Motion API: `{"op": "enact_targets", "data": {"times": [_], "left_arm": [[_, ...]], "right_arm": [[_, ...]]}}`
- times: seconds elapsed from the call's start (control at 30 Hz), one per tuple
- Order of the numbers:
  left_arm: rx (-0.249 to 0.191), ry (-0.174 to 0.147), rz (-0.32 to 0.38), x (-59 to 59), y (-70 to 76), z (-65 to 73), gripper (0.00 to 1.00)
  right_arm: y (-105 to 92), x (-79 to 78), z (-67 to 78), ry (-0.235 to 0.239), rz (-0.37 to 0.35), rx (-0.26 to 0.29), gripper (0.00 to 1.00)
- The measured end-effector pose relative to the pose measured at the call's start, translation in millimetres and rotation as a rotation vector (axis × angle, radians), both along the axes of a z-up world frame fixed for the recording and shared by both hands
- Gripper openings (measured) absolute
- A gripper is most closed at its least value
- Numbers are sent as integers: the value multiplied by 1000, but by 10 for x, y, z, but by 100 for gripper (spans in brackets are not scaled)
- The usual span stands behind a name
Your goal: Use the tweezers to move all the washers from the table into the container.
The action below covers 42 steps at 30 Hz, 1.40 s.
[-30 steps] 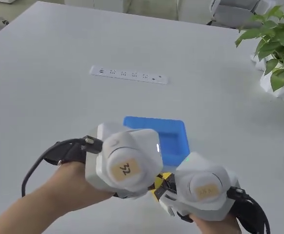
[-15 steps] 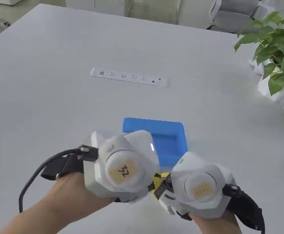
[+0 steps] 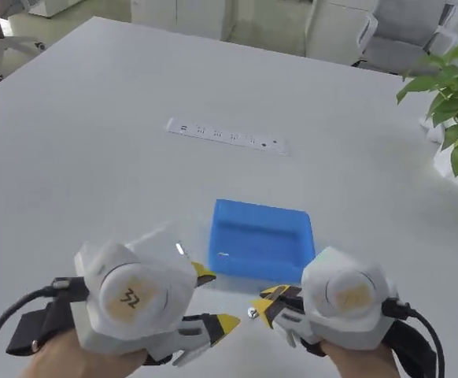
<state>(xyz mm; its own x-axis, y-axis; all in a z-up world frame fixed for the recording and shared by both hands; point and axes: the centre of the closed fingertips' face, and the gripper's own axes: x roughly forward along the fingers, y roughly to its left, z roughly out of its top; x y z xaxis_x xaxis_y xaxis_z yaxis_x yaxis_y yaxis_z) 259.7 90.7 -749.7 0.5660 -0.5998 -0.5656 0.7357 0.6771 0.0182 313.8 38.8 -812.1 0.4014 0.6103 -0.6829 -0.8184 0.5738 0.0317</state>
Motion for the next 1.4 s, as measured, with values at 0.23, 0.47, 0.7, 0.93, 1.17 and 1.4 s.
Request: {"op": "enact_targets", "data": {"times": [0.23, 0.47, 0.7, 0.93, 1.17, 1.4], "left_arm": [[7, -15, 107, -146, 219, -39, 49], [-3, -51, 240, -209, 420, 1, 64], [11, -85, 347, -262, 574, -30, 83], [23, -109, 381, -270, 625, -68, 85], [157, -121, 337, -283, 611, -192, 84], [198, -115, 313, -296, 600, -247, 85]], "right_arm": [[-26, 52, 70, 6, -9, 10, 3], [-23, -4, 234, -4, -3, 35, 3], [25, -1, 484, -38, 6, 71, 3], [90, 181, 692, -78, 2, 95, 3], [203, 425, 699, -97, 4, 89, 3], [293, 629, 532, -83, 6, 53, 3]]}}
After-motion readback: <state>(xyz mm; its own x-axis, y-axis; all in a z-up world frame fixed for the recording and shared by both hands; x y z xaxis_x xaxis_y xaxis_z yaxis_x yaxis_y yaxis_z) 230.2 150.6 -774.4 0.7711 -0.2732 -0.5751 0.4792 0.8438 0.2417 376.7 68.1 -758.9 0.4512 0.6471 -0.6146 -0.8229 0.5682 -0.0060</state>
